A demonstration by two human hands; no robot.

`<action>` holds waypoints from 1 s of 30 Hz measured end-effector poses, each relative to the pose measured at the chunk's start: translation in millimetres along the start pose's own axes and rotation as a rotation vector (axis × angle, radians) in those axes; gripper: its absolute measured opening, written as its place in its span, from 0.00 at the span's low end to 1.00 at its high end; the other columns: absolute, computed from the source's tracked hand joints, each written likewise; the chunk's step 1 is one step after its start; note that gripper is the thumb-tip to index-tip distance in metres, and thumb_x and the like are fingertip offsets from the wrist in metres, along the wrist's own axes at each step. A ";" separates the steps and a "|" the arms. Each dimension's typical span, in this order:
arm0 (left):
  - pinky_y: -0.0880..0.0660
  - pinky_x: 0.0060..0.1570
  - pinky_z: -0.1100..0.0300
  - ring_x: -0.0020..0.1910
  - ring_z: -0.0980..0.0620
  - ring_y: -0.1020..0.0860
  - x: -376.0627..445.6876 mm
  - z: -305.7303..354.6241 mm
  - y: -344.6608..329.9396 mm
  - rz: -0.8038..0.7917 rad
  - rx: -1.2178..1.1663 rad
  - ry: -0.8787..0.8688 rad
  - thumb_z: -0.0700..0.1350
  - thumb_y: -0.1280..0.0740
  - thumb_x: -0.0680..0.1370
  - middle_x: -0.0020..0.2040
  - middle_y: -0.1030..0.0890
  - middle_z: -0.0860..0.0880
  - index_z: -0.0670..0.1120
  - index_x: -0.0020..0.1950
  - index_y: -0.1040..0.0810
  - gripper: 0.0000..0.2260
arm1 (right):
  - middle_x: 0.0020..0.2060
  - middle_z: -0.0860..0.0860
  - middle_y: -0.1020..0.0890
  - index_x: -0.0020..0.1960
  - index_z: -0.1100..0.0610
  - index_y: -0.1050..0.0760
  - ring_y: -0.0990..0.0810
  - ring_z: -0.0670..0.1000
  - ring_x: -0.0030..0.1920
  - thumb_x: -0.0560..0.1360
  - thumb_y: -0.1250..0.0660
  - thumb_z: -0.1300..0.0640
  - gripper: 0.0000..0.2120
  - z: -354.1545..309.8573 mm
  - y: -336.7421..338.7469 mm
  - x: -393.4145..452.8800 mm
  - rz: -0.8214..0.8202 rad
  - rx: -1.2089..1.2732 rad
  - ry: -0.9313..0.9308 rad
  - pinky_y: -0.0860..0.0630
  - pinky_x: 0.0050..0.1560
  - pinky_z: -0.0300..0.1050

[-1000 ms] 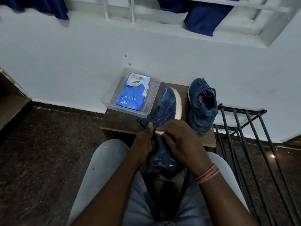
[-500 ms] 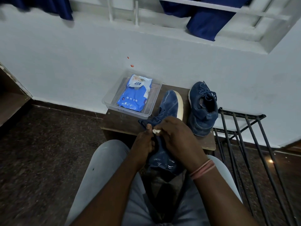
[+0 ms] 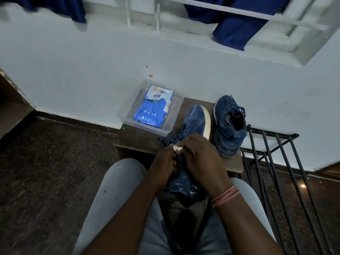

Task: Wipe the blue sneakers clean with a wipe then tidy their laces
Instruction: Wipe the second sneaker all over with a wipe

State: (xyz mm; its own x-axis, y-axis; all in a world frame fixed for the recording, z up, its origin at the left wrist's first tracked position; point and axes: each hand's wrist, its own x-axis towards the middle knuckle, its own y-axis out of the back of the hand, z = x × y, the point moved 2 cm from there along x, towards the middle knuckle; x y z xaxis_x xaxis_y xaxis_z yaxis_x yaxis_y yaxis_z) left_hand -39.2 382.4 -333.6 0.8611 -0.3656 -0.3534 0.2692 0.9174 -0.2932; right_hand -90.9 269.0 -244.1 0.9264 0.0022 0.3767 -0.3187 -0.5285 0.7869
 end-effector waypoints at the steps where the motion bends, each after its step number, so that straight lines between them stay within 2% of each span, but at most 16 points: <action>1: 0.40 0.28 0.60 0.25 0.55 0.37 -1.9 -0.2 -1.2 -0.018 0.027 -0.005 0.50 0.41 0.83 0.26 0.35 0.51 0.54 0.30 0.28 0.20 | 0.43 0.47 0.20 0.47 0.55 0.17 0.26 0.44 0.45 0.74 0.30 0.66 0.07 -1.1 -0.5 3.5 0.015 -0.008 -0.018 0.29 0.50 0.36; 2: 0.40 0.29 0.60 0.24 0.55 0.37 -3.4 -0.5 -1.9 -0.030 0.051 0.000 0.50 0.43 0.83 0.26 0.34 0.51 0.54 0.29 0.28 0.21 | 0.42 0.46 0.21 0.48 0.55 0.17 0.27 0.42 0.45 0.74 0.30 0.65 0.07 -2.1 0.0 4.4 0.018 -0.012 -0.031 0.31 0.49 0.34; 4: 0.31 0.33 0.58 0.28 0.50 0.28 -3.5 0.8 -1.5 -0.039 0.045 -0.017 0.53 0.41 0.82 0.30 0.27 0.46 0.51 0.35 0.22 0.18 | 0.42 0.46 0.22 0.47 0.54 0.16 0.26 0.43 0.44 0.75 0.30 0.65 0.07 -4.1 1.5 -0.9 -0.015 0.003 -0.037 0.29 0.48 0.36; 6: 0.23 0.51 0.48 0.43 0.41 0.20 2.5 -3.5 1.3 -0.034 -0.023 -0.011 0.60 0.35 0.77 0.43 0.19 0.38 0.46 0.45 0.18 0.18 | 0.41 0.46 0.20 0.46 0.54 0.16 0.23 0.44 0.44 0.74 0.29 0.66 0.08 -5.4 3.6 -14.3 -0.065 0.030 -0.032 0.27 0.47 0.37; 8: 0.28 0.67 0.39 0.58 0.35 0.19 8.9 -9.6 2.3 -0.028 -0.013 -0.006 0.65 0.34 0.75 0.55 0.16 0.37 0.44 0.52 0.16 0.25 | 0.42 0.44 0.19 0.45 0.53 0.16 0.22 0.43 0.44 0.73 0.28 0.66 0.09 -4.7 7.3 -26.3 -0.124 0.059 -0.041 0.25 0.48 0.38; 9: 0.30 0.69 0.35 0.62 0.33 0.21 10.8 -12.8 3.2 -0.011 -0.008 -0.021 0.65 0.35 0.76 0.58 0.17 0.36 0.42 0.55 0.16 0.26 | 0.42 0.43 0.18 0.45 0.52 0.15 0.21 0.42 0.45 0.72 0.27 0.66 0.09 -2.9 9.6 -29.8 -0.149 0.085 -0.059 0.24 0.49 0.39; 11: 0.27 0.66 0.35 0.61 0.29 0.21 11.2 -12.7 3.4 -0.010 -0.045 -0.002 0.62 0.35 0.76 0.58 0.18 0.31 0.36 0.56 0.18 0.29 | 0.42 0.42 0.18 0.46 0.52 0.16 0.20 0.41 0.46 0.73 0.27 0.65 0.09 1.0 13.4 -32.8 -0.150 0.133 -0.096 0.24 0.50 0.40; 12: 0.23 0.58 0.40 0.53 0.29 0.19 9.0 -9.2 2.5 -0.012 -0.037 0.001 0.62 0.35 0.76 0.54 0.17 0.31 0.35 0.54 0.18 0.29 | 0.42 0.43 0.18 0.46 0.52 0.16 0.21 0.41 0.46 0.73 0.27 0.65 0.09 1.8 14.5 -32.1 -0.123 0.131 -0.102 0.24 0.51 0.40; 14: 0.28 0.39 0.53 0.34 0.42 0.21 4.3 -1.1 -1.1 0.009 0.029 -0.019 0.61 0.37 0.77 0.38 0.18 0.38 0.44 0.39 0.15 0.22 | 0.42 0.44 0.18 0.46 0.52 0.17 0.21 0.44 0.46 0.73 0.27 0.66 0.09 -0.4 12.8 -27.4 -0.048 0.087 -0.082 0.25 0.50 0.40; 16: 0.32 0.35 0.56 0.26 0.53 0.25 1.5 0.5 -2.6 0.000 0.033 -0.014 0.54 0.41 0.83 0.28 0.22 0.49 0.51 0.28 0.19 0.25 | 0.41 0.46 0.19 0.46 0.53 0.17 0.22 0.45 0.45 0.73 0.27 0.65 0.08 -3.9 5.3 -19.4 0.003 0.036 -0.062 0.26 0.49 0.40; 20: 0.33 0.34 0.56 0.26 0.53 0.28 -2.4 -1.5 -2.6 -0.004 0.029 -0.048 0.48 0.46 0.86 0.27 0.26 0.50 0.54 0.29 0.21 0.27 | 0.44 0.48 0.20 0.51 0.54 0.17 0.23 0.47 0.47 0.76 0.29 0.62 0.06 -3.0 -3.8 -0.3 0.067 -0.025 -0.093 0.26 0.50 0.39; 23: 0.32 0.36 0.56 0.26 0.54 0.28 0.1 -2.8 -1.9 0.022 0.013 0.003 0.47 0.44 0.86 0.26 0.26 0.51 0.54 0.26 0.20 0.29 | 0.44 0.47 0.21 0.50 0.53 0.17 0.24 0.45 0.46 0.77 0.30 0.62 0.06 -2.9 -1.2 -1.4 0.014 -0.005 -0.091 0.29 0.50 0.36; 25: 0.29 0.42 0.55 0.32 0.52 0.24 5.6 -3.5 0.7 0.047 -0.048 0.005 0.49 0.41 0.85 0.30 0.22 0.51 0.52 0.29 0.18 0.25 | 0.43 0.46 0.20 0.47 0.53 0.17 0.24 0.44 0.46 0.75 0.30 0.63 0.07 -3.4 -0.1 -13.0 -0.059 0.005 -0.048 0.26 0.49 0.39; 27: 0.28 0.46 0.53 0.38 0.45 0.22 6.9 -2.9 1.5 0.046 -0.046 0.015 0.57 0.37 0.80 0.37 0.19 0.45 0.51 0.35 0.17 0.18 | 0.42 0.45 0.19 0.46 0.52 0.16 0.22 0.44 0.45 0.73 0.29 0.65 0.08 -1.2 4.0 -27.2 -0.081 0.049 -0.061 0.24 0.49 0.41; 29: 0.28 0.45 0.50 0.40 0.41 0.23 5.7 -0.9 -1.8 0.036 -0.088 0.044 0.60 0.35 0.75 0.40 0.20 0.39 0.49 0.39 0.17 0.17 | 0.42 0.43 0.18 0.45 0.51 0.16 0.20 0.42 0.46 0.73 0.27 0.66 0.10 6.7 13.3 -36.4 -0.016 0.110 -0.151 0.24 0.50 0.41; 30: 0.27 0.45 0.49 0.41 0.40 0.23 3.7 2.7 -5.2 0.040 -0.108 0.056 0.59 0.35 0.76 0.40 0.20 0.38 0.48 0.39 0.16 0.17 | 0.43 0.42 0.18 0.46 0.51 0.17 0.20 0.41 0.46 0.74 0.27 0.65 0.09 12.5 18.6 -38.9 0.042 0.144 -0.213 0.23 0.51 0.41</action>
State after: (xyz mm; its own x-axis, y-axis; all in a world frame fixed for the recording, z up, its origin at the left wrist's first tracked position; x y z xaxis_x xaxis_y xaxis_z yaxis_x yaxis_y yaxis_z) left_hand -36.3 376.7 -331.0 0.8440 -0.3399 -0.4150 0.1844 0.9103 -0.3706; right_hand -130.4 248.5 -250.2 0.9390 -0.1935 0.2843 -0.3404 -0.6400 0.6889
